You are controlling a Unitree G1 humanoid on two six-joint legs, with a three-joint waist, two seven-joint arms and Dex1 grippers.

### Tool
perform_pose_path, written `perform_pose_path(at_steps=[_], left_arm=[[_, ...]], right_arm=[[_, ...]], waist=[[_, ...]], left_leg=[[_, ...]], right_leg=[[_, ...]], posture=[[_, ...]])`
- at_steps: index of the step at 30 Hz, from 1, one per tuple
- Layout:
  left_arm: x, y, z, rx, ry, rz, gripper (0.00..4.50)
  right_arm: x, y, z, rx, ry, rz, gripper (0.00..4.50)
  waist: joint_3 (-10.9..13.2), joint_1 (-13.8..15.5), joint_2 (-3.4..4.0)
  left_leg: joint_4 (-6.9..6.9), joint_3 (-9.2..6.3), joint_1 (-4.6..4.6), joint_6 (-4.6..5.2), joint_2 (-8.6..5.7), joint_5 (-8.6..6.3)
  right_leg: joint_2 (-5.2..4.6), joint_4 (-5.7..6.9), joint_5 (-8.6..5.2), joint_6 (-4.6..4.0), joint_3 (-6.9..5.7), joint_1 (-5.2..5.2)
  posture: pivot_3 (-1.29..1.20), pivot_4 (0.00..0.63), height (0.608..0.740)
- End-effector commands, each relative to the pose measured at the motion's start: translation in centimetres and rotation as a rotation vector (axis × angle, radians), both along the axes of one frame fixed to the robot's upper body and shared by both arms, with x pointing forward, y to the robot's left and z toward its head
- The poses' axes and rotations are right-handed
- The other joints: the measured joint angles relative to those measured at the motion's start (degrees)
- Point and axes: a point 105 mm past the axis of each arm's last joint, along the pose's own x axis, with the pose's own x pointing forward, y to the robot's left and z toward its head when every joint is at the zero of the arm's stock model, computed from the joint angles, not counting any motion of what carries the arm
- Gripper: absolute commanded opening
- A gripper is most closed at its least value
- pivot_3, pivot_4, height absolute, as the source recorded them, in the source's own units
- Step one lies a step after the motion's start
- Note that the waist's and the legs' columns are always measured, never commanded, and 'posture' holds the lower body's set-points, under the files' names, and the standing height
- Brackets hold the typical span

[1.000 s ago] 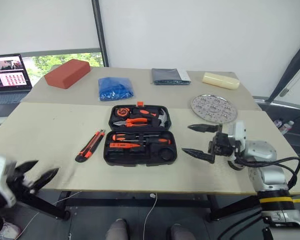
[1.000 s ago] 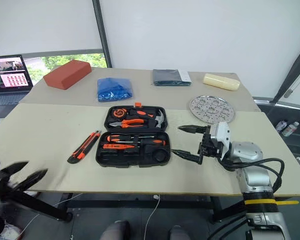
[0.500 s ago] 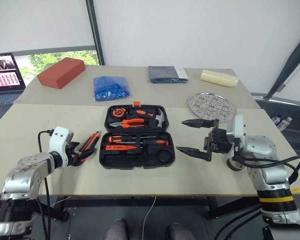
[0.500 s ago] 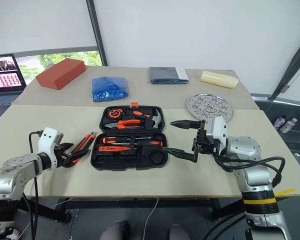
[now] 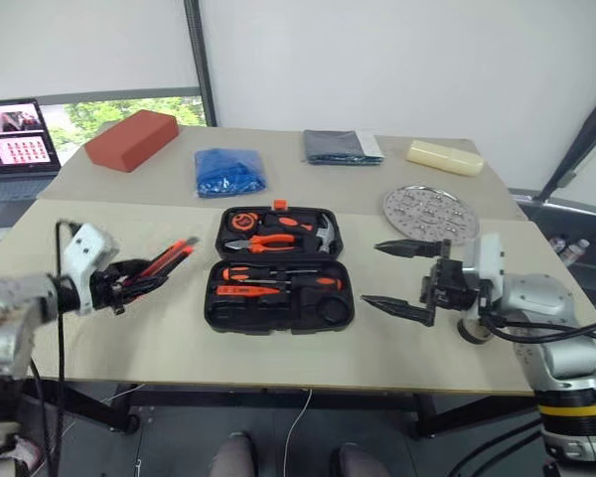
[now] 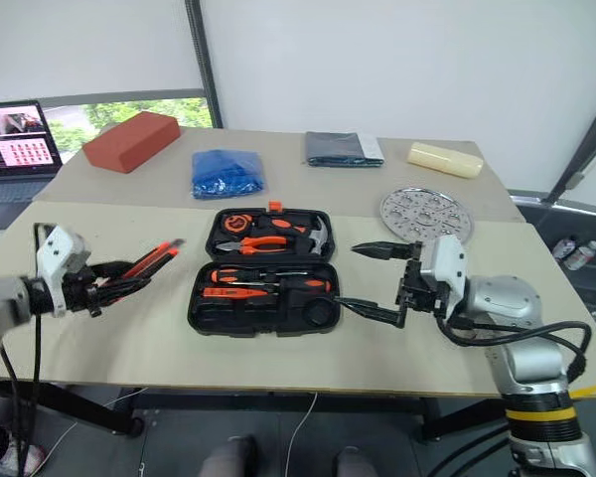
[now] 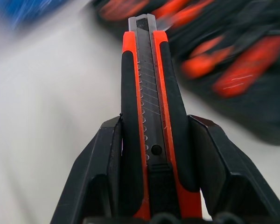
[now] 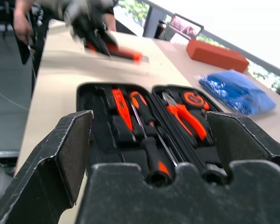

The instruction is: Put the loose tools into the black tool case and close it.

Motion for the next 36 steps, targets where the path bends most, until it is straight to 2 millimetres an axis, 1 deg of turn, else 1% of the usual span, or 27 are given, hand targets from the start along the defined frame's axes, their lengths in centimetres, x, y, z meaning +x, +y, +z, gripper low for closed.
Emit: perform_pose_path(at_steps=[1,2,3,5,7,9,11,17,20,22,25,27,28,30,32,33,34,36], left_arm=[[-0.8,-5.6,-1.2,0.075,0.040,-0.256,1.72],[-0.8,-6.4,-1.6,0.099,0.046,-0.288,1.72],[-0.8,-6.9,-1.9,0.114,0.047,-0.306,1.72],[-0.2,-8.5,-2.6,0.135,0.026,-0.327,1.72],[0.3,-9.5,-3.3,0.164,0.002,-0.329,1.72],[0.7,-9.7,-4.0,0.210,-0.020,-0.317,1.72],[0.9,-10.0,-4.0,0.212,-0.037,-0.318,1.72],[0.4,-10.3,-5.0,0.270,-0.022,-0.385,1.72],[0.0,-10.5,-5.3,0.272,-0.014,-0.416,1.72],[-0.2,-10.5,-5.5,0.287,-0.006,-0.432,1.72],[0.1,-9.6,-6.3,0.367,-0.010,-0.431,1.72],[0.1,-9.4,-6.3,0.377,-0.015,-0.443,2.72],[-0.4,-9.4,-6.5,0.367,0.031,-0.462,2.96],[-0.4,-9.8,-5.9,0.313,0.007,-0.480,3.75],[0.0,-9.8,-5.1,0.267,-0.014,-0.478,4.36],[0.2,-9.9,-4.5,0.220,-0.027,-0.475,4.44],[0.5,-10.0,-3.4,0.130,-0.030,-0.465,4.44],[0.7,-10.0,-1.9,-0.007,-0.029,-0.465,4.44]], right_arm=[[-0.4,-1.2,0.7,-0.004,-0.028,-0.022,4.50],[-0.5,-1.3,0.6,-0.006,-0.025,-0.027,4.50],[-0.5,-1.4,0.6,-0.007,-0.024,-0.029,4.50],[-0.5,-1.4,0.5,-0.005,-0.020,-0.034,4.50],[-0.5,-1.4,0.4,-0.003,-0.013,-0.036,4.50],[-0.6,-1.5,0.4,-0.002,-0.004,-0.038,4.50],[-0.7,-1.5,0.4,-0.002,-0.001,-0.042,4.50],[-1.0,-1.6,0.2,0.001,0.005,-0.053,4.50],[-1.0,-1.6,0.1,0.003,0.006,-0.056,4.50],[-1.0,-1.6,0.1,0.004,0.005,-0.058,4.50],[-0.9,-1.6,0.0,0.009,0.006,-0.063,4.50],[-0.8,-1.6,-0.1,0.012,0.008,-0.065,4.50],[-0.7,-1.6,-0.1,0.013,0.009,-0.065,4.50],[-0.7,-1.5,-0.2,0.016,0.011,-0.065,4.50],[-0.5,-1.5,-0.3,0.020,0.013,-0.066,4.50],[-0.3,-1.5,-0.3,0.024,0.015,-0.067,4.50],[-0.2,-1.5,-0.4,0.026,0.017,-0.068,4.50],[0.0,-1.6,-0.5,0.035,0.021,-0.071,4.50]], waist=[[0.0,0.3,0.00],[0.0,0.2,0.00],[0.0,0.2,-0.01],[0.0,-0.4,-0.02],[0.0,-0.7,-0.02],[0.0,-1.0,-0.02],[0.0,-1.2,-0.02],[0.0,-1.1,-0.03],[0.0,-1.2,-0.03],[0.0,-1.2,-0.03],[0.0,-1.2,-0.03],[0.0,-1.2,-0.02],[0.0,-1.2,-0.02],[0.0,-1.4,-0.01],[0.0,-1.4,-0.01],[0.0,-1.3,-0.01],[0.0,-1.3,-0.01],[0.0,-1.2,-0.02]], left_leg=[[0.07,0.02,-0.01,0.01,0.00,0.00],[0.12,0.01,-0.03,0.03,0.01,0.02],[0.15,0.01,-0.04,0.29,0.03,0.17],[0.14,-0.02,-0.04,0.48,0.07,0.29],[0.15,-0.11,-0.07,0.54,0.07,0.33],[0.15,-0.17,-0.07,0.56,0.07,0.34],[0.15,-0.17,-0.07,0.57,0.07,0.34],[0.18,-0.17,-0.07,0.58,0.06,0.34],[0.21,-0.17,-0.06,0.58,0.07,0.34],[0.22,-0.17,-0.06,0.58,0.07,0.34],[0.22,-0.17,-0.06,0.58,0.07,0.34],[0.21,-0.17,-0.05,0.58,0.07,0.34],[0.21,-0.17,-0.04,0.58,0.07,0.34],[0.20,-0.17,-0.03,0.59,0.07,0.34],[0.18,-0.17,0.01,0.61,0.07,0.32],[0.16,-0.17,0.02,0.62,0.07,0.32],[0.15,-0.17,0.03,0.62,0.07,0.32],[0.19,-0.17,0.02,0.63,0.06,0.32]], right_leg=[[0.03,-0.01,0.02,0.04,0.02,0.10],[0.05,0.00,0.04,0.07,0.02,0.13],[0.09,0.00,0.09,0.18,0.05,0.13],[0.17,0.06,0.21,0.39,0.09,0.06],[0.23,0.16,0.23,0.45,0.09,0.05],[0.26,0.16,0.23,0.45,0.09,0.06],[0.26,0.16,0.23,0.46,0.11,0.06],[0.25,0.15,0.22,0.47,0.11,0.08],[0.25,0.15,0.22,0.47,0.11,0.10],[0.25,0.15,0.22,0.47,0.11,0.11],[0.25,0.15,0.22,0.47,0.11,0.11],[0.25,0.15,0.22,0.47,0.11,0.12],[0.25,0.15,0.22,0.47,0.11,0.13],[0.26,0.15,0.22,0.47,0.13,0.14],[0.26,0.15,0.18,0.47,0.14,0.16],[0.26,0.15,0.16,0.47,0.13,0.17],[0.26,0.15,0.15,0.48,0.13,0.17],[0.26,0.16,0.15,0.48,0.12,0.18]], posture=[[0.00,0.150,0.740],[0.00,0.150,0.740],[0.00,0.150,0.740],[0.00,0.150,0.740],[0.00,0.150,0.740],[0.00,0.150,0.740],[0.00,0.150,0.740],[0.00,0.150,0.740],[0.00,0.150,0.740],[0.00,0.150,0.740],[0.00,0.150,0.740],[0.00,0.150,0.740],[0.00,0.150,0.740],[0.00,0.150,0.740],[0.00,0.150,0.740],[0.00,0.150,0.740],[0.00,0.150,0.740],[0.00,0.150,0.740]])
